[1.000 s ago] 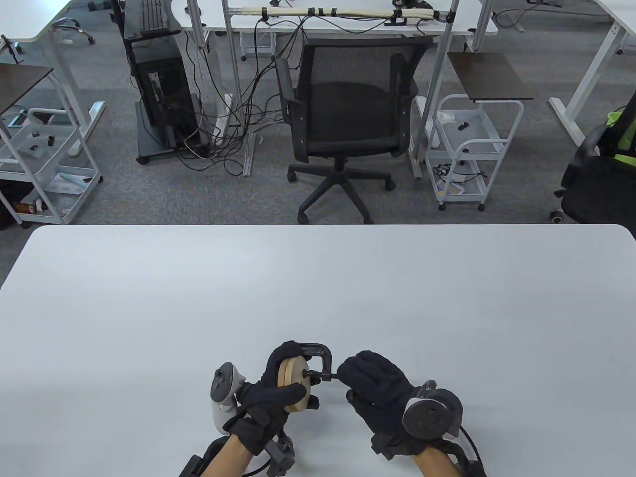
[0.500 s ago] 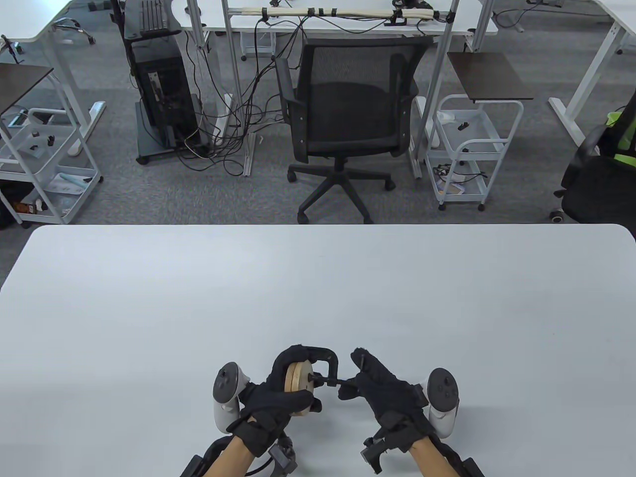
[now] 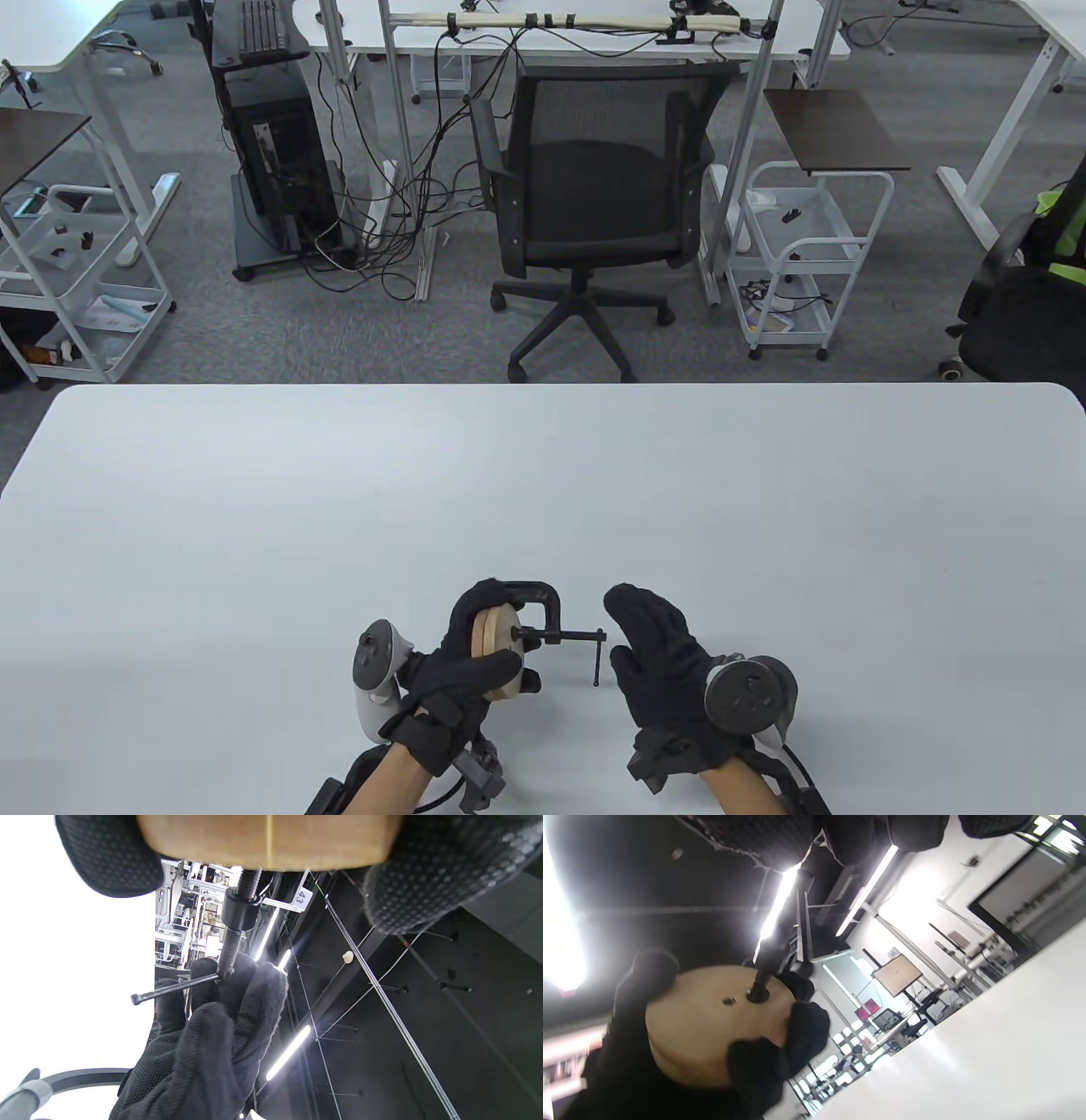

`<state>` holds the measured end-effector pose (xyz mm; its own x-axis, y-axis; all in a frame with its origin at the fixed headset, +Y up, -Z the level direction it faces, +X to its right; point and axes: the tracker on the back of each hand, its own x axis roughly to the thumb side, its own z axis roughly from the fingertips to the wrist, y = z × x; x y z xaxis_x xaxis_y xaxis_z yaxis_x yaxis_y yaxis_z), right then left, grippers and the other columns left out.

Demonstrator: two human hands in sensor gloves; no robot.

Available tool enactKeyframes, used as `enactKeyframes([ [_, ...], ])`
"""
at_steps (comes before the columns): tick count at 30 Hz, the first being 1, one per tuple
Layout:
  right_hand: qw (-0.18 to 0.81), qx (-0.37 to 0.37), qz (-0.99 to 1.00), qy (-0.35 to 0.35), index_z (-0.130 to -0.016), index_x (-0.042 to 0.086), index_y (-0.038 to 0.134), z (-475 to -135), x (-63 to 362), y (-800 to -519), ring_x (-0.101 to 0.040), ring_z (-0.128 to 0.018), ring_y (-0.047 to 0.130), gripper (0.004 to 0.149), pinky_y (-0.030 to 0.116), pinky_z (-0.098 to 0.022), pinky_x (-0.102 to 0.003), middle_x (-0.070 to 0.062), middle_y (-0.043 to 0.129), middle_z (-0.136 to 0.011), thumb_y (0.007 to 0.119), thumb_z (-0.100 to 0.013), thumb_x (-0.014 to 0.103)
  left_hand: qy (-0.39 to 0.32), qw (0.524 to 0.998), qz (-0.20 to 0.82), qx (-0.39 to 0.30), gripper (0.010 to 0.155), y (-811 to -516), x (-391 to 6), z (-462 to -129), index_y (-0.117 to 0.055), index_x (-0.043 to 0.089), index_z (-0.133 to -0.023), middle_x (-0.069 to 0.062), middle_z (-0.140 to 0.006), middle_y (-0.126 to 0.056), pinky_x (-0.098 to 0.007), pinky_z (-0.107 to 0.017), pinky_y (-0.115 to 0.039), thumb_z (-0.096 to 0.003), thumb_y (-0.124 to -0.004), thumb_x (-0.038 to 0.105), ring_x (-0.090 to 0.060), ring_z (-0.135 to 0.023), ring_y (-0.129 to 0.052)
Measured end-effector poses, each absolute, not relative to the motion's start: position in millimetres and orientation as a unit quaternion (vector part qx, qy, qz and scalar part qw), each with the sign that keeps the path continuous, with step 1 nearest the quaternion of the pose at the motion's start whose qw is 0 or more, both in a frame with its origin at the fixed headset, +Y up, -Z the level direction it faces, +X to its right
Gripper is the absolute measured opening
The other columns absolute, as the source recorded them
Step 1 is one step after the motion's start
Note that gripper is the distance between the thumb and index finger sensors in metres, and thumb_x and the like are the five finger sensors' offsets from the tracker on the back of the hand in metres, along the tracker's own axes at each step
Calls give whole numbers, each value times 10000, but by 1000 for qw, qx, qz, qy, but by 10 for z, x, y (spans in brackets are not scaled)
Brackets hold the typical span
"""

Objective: Screw the clamp shut

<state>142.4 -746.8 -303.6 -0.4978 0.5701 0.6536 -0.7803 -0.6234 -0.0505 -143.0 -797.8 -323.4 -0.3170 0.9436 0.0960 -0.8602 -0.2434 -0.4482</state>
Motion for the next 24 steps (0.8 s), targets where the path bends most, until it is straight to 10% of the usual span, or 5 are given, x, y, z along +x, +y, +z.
enactKeyframes([
  [11,164,374,883,-232,-1061,386,254,-2908,1234,-7435,-438,-1010,369,915,466,-661,-674,101,231,-1161,884,-412,242,-238,567,782,-104,972,-7954,-1423,-3226,-337,337,-1137,-26,-1236,-309,-613,-550,-831,-452,-981,584,-582,-989,-547],
  [24,339,345,846,-224,-971,237,741,-2935,1280,-7435,-377,-881,754,525,672,-576,-627,-62,856,-935,795,-475,396,-248,596,757,-100,977,-7948,-1397,-3220,-355,338,-1135,-27,-1234,-327,-621,-544,-833,-437,-996,578,-582,-986,-554],
])
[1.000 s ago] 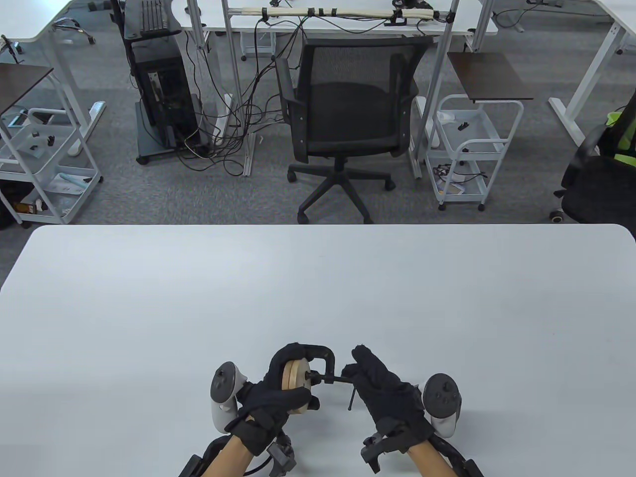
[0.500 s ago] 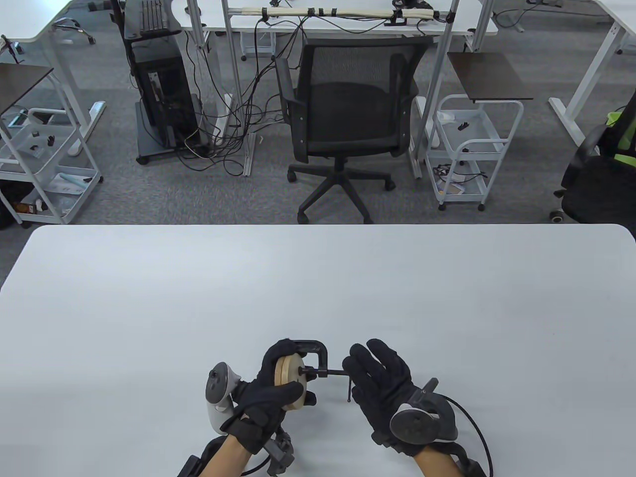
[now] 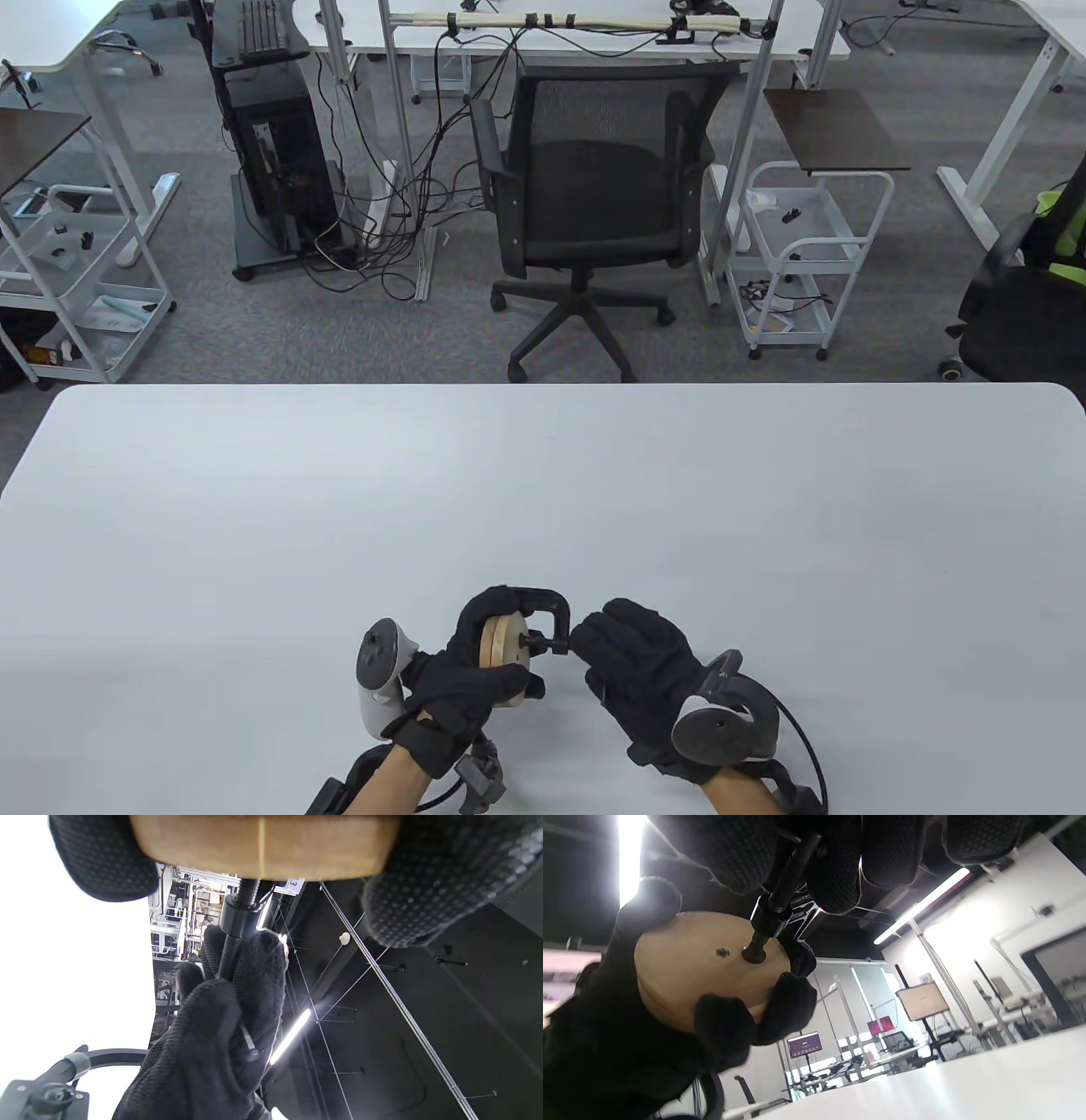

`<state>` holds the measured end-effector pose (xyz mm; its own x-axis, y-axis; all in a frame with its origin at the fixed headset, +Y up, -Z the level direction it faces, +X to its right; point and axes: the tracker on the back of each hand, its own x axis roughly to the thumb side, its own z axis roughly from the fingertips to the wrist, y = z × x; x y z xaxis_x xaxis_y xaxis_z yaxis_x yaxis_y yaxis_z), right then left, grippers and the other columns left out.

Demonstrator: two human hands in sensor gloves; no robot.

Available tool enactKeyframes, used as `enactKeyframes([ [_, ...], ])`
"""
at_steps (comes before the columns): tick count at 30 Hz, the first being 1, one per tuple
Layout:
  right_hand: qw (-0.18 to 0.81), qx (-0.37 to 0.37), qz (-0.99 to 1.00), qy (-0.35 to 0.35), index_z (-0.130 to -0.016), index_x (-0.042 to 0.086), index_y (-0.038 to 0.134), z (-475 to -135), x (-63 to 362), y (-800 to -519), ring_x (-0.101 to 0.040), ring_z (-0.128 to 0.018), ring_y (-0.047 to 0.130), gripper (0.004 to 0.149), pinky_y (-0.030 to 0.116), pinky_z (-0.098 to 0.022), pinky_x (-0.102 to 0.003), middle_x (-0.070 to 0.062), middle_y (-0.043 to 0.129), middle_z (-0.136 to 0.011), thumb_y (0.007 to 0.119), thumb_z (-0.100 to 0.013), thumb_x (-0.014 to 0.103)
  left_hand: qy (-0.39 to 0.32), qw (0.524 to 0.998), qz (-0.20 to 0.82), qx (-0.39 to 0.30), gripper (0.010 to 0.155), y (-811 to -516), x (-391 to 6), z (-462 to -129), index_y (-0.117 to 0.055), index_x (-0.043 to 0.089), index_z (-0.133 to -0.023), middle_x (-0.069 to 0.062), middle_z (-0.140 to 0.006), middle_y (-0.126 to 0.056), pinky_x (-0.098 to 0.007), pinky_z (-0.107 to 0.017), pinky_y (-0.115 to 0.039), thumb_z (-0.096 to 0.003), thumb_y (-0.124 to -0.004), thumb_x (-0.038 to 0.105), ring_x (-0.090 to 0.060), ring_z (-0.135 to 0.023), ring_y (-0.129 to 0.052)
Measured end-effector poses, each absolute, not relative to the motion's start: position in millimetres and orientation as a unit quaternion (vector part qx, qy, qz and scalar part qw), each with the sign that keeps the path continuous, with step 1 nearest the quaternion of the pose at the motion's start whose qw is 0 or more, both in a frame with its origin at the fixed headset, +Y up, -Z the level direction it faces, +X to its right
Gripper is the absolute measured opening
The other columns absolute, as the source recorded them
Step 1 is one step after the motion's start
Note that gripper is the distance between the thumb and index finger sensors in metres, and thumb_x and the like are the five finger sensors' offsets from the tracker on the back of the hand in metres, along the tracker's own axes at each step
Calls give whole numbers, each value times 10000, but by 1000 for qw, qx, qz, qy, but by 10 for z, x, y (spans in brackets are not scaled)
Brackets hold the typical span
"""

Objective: Screw the clamp shut

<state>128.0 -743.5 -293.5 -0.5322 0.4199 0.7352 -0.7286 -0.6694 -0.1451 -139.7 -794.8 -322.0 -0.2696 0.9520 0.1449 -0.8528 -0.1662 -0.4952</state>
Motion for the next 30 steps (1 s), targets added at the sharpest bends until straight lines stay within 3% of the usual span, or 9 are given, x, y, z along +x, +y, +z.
enactKeyframes([
  [6,527,267,798,-119,-952,166,776,-3057,1348,-7558,-374,-768,879,538,716,-532,-622,-87,953,-833,820,-464,386,-251,601,752,-102,974,-7949,-1384,-3221,-357,341,-1134,-27,-1235,-327,-622,-544,-830,-438,-996,575,-582,-986,-553],
  [16,706,160,688,54,-964,10,680,-3184,1380,-7797,-370,-629,969,597,756,-484,-580,-116,1032,-681,807,-478,332,-267,623,727,-107,970,-7945,-1357,-3235,-365,342,-1134,-24,-1235,-334,-623,-542,-828,-436,-997,573,-584,-986,-553],
  [21,676,163,718,44,-1014,12,589,-3168,1416,-7759,-443,-715,869,664,697,-510,-624,-168,953,-786,784,-494,375,-258,620,734,-103,972,-7953,-1350,-3224,-362,341,-1134,-28,-1235,-332,-626,-542,-826,-435,-999,570,-586,-985,-551],
  [24,619,174,765,-30,-1045,43,532,-3160,1486,-7669,-490,-805,751,702,663,-534,-634,-208,842,-904,746,-500,431,-251,616,740,-98,972,-7954,-1382,-3240,-362,341,-1133,-30,-1234,-329,-626,-542,-826,-435,-998,571,-587,-985,-548],
  [30,454,273,837,-136,-1074,210,501,-3113,1482,-7505,-516,-916,602,653,590,-587,-677,-91,641,-1087,778,-482,228,-230,585,772,-98,972,-7987,-1440,-3258,-348,342,-1134,-30,-1235,-315,-620,-548,-827,-444,-989,581,-583,-988,-545],
])
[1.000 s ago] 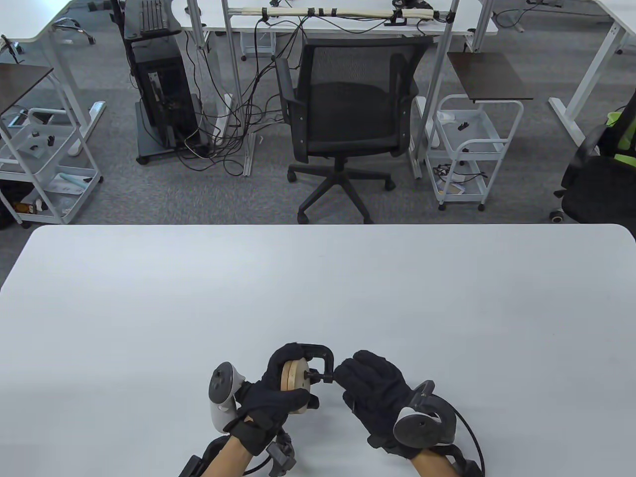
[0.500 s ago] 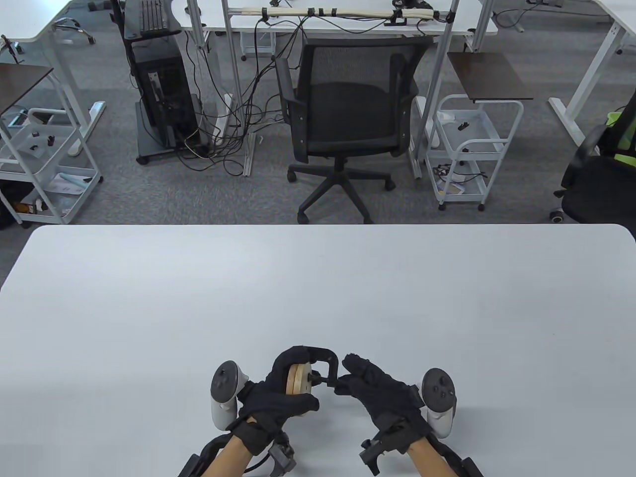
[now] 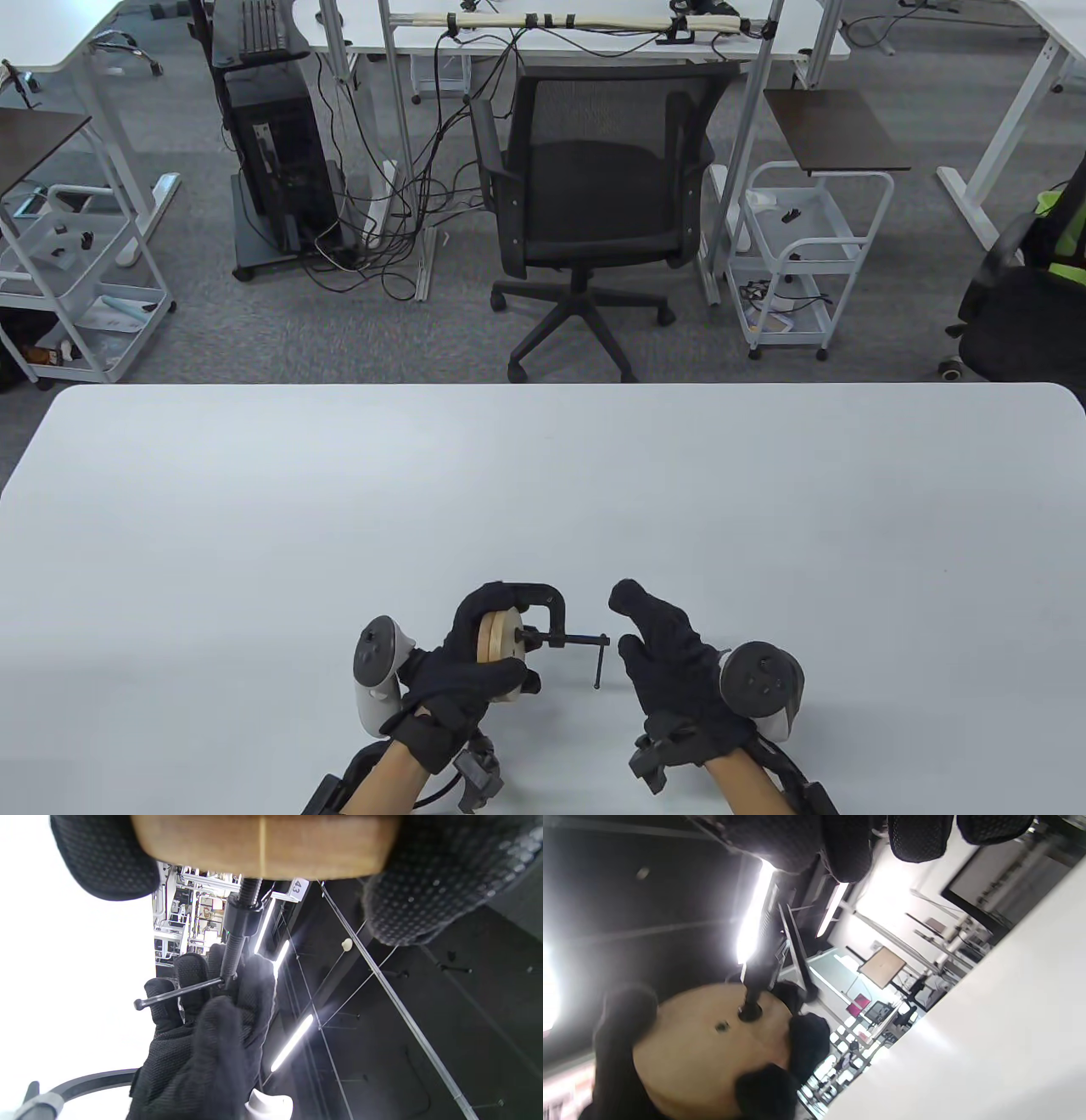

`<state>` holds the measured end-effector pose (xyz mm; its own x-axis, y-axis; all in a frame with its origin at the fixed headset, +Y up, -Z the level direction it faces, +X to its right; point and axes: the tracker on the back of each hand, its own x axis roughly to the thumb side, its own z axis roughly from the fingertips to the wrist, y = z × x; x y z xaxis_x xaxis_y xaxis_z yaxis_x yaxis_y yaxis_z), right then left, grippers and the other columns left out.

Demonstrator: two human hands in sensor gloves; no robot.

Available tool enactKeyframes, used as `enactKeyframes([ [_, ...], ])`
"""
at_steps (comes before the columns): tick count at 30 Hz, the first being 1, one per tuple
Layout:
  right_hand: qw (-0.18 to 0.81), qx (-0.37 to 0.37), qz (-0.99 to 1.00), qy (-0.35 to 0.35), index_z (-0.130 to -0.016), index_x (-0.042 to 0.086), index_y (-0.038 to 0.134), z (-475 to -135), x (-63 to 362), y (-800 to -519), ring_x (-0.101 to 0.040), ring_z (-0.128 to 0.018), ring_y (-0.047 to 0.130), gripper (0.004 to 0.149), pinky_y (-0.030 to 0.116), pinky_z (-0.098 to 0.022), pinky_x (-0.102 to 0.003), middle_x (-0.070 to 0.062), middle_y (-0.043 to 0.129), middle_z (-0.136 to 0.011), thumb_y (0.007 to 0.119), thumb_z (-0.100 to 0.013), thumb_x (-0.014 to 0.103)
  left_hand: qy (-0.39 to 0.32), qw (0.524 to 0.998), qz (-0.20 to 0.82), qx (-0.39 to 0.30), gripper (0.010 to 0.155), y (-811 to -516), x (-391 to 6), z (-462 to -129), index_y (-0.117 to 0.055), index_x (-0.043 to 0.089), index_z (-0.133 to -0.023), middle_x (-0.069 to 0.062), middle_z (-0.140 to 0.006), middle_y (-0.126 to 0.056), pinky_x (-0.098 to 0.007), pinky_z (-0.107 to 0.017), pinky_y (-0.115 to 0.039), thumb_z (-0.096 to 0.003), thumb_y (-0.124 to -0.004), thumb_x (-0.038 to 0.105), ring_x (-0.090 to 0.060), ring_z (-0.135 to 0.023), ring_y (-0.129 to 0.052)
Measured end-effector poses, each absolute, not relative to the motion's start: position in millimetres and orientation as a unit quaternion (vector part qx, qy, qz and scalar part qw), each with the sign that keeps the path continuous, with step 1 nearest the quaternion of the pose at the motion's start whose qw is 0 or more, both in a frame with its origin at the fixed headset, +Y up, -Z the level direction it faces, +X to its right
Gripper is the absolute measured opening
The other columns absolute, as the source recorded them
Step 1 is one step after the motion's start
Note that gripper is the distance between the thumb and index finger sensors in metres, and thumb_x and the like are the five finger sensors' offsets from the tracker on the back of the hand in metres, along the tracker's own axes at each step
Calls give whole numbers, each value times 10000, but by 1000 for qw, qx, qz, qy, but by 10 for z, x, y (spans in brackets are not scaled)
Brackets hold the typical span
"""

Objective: Screw the clamp shut

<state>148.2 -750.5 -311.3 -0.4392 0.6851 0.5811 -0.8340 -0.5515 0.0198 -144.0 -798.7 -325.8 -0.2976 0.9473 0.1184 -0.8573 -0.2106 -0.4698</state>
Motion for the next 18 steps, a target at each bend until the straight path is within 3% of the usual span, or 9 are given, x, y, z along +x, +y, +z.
enactKeyframes([
  [5,205,361,869,-270,-1063,299,443,-2951,1323,-7433,-433,-921,660,779,641,-594,-628,7,585,-1111,875,-416,258,-221,550,798,-106,972,-8009,-1429,-3244,-341,345,-1134,-28,-1236,-308,-618,-555,-825,-447,-987,581,-580,-993,-540],
  [8,144,377,863,-304,-1057,311,431,-2892,1255,-7427,-413,-935,626,856,626,-607,-618,18,535,-1118,919,-355,275,-225,542,802,-110,974,-8001,-1420,-3238,-339,348,-1135,-21,-1238,-307,-618,-558,-824,-447,-988,582,-577,-997,-537],
  [12,210,367,855,-301,-1034,272,567,-2893,1279,-7401,-406,-910,678,694,645,-594,-616,-22,689,-1051,852,-412,390,-228,547,798,-111,972,-8005,-1420,-3240,-344,354,-1134,0,-1239,-314,-613,-561,-828,-445,-990,586,-569,-1001,-542],
  [18,379,313,840,-231,-948,147,769,-2964,1363,-7405,-384,-789,853,608,716,-539,-609,-95,924,-859,818,-429,461,-237,561,785,-114,973,-7999,-1402,-3240,-357,355,-1133,8,-1240,-320,-622,-562,-822,-437,-1000,574,-571,-1005,-535],
])
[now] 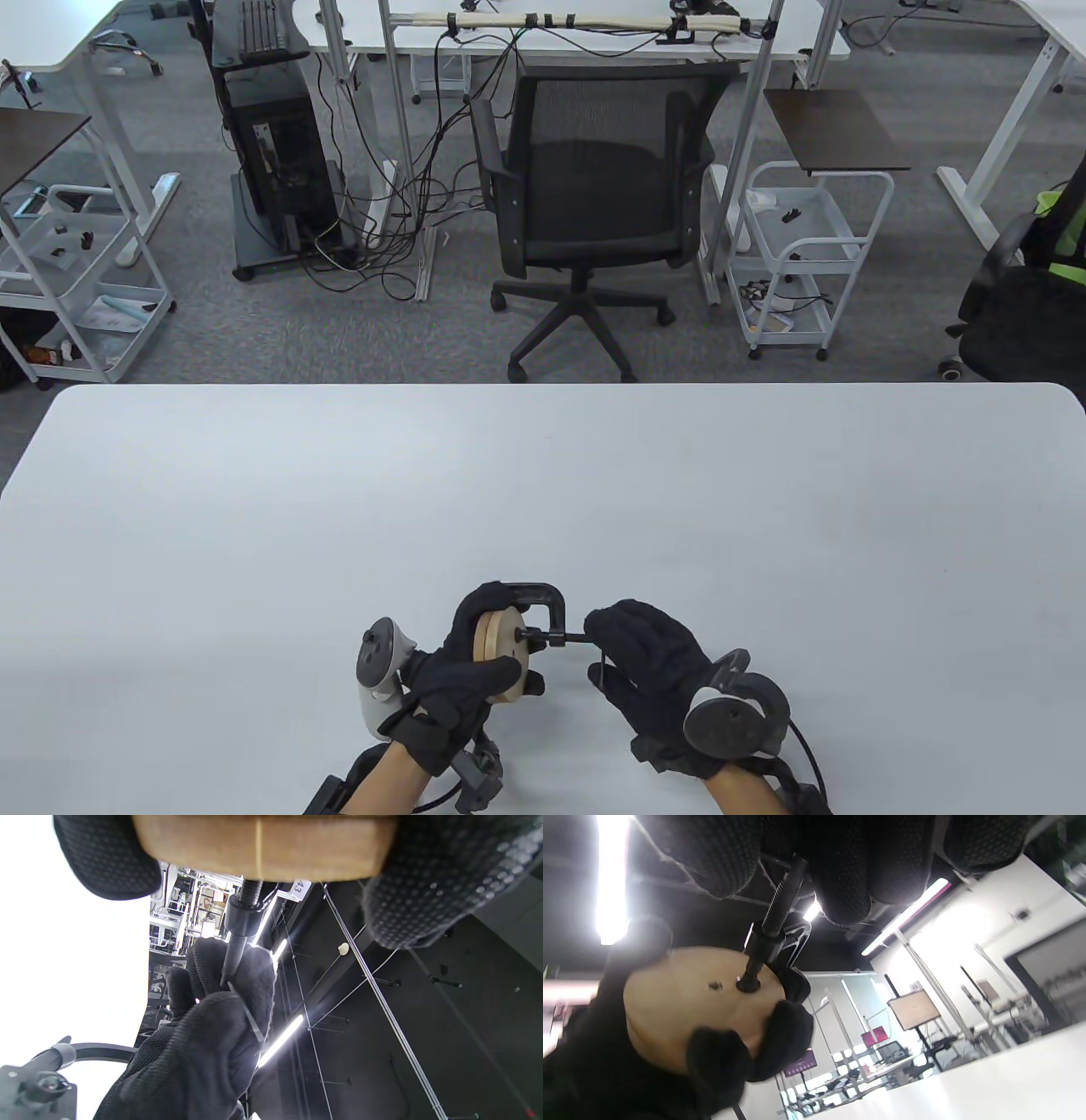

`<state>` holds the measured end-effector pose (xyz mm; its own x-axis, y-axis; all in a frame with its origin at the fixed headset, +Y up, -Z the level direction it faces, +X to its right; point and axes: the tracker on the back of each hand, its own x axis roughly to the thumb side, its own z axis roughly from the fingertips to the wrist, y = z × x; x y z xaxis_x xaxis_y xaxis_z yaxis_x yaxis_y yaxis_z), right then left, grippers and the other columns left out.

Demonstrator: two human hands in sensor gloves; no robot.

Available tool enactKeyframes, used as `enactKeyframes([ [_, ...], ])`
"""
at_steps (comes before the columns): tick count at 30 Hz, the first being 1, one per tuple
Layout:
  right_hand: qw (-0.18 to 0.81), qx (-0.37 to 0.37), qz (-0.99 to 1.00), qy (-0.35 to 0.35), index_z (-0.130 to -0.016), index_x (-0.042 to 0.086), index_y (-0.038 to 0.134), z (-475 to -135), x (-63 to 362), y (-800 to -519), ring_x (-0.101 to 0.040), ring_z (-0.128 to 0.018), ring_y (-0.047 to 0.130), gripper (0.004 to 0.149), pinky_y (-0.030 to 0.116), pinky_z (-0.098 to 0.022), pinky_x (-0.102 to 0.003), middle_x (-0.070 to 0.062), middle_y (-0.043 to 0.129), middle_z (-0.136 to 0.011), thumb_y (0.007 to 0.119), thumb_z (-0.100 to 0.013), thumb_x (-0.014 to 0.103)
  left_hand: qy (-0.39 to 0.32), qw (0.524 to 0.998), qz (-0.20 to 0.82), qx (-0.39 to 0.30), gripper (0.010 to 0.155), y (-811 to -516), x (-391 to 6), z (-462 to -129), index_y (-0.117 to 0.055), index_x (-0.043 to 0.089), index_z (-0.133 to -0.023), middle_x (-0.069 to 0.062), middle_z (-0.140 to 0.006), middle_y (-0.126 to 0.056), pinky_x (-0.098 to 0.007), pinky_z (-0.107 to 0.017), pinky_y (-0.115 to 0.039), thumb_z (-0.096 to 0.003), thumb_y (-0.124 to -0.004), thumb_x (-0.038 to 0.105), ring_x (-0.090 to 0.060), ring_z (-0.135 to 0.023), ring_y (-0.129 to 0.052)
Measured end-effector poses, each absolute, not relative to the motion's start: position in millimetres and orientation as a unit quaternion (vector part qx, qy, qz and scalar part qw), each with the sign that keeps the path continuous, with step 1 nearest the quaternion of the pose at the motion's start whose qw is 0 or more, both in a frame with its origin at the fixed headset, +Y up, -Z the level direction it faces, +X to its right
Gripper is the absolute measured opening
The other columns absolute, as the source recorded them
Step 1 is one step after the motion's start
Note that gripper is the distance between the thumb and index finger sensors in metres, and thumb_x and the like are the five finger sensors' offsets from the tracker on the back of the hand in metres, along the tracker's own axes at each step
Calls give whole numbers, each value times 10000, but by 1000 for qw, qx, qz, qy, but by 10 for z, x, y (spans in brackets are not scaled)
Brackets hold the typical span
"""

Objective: Screw the clamp shut

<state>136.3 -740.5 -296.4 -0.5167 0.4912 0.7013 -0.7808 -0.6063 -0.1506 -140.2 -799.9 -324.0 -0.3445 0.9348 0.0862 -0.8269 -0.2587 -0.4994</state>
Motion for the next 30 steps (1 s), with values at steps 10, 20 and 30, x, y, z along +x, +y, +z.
enactKeyframes([
  [10,655,174,734,-46,-740,62,947,-3179,1505,-7680,-370,-541,998,495,774,-457,-580,-113,1073,-568,831,-460,454,-256,589,757,-120,973,-7979,-1325,-3222,-366,358,-1132,16,-1239,-333,-626,-560,-819,-430,-1006,568,-573,-1003,-537],
  [20,638,167,750,-62,-878,65,838,-3146,1479,-7681,-427,-720,872,555,722,-496,-606,-156,969,-766,791,-481,451,-253,596,754,-109,972,-7952,-1362,-3227,-365,355,-1132,14,-1239,-329,-626,-557,-817,-432,-1004,568,-575,-1000,-537],
  [30,382,300,848,-213,-1020,250,628,-3033,1467,-7410,-477,-943,573,609,588,-599,-661,-42,700,-1053,839,-449,255,-231,580,774,-104,970,-7979,-1417,-3245,-349,353,-1134,3,-1239,-311,-622,-560,-814,-443,-992,575,-577,-1000,-528],
])
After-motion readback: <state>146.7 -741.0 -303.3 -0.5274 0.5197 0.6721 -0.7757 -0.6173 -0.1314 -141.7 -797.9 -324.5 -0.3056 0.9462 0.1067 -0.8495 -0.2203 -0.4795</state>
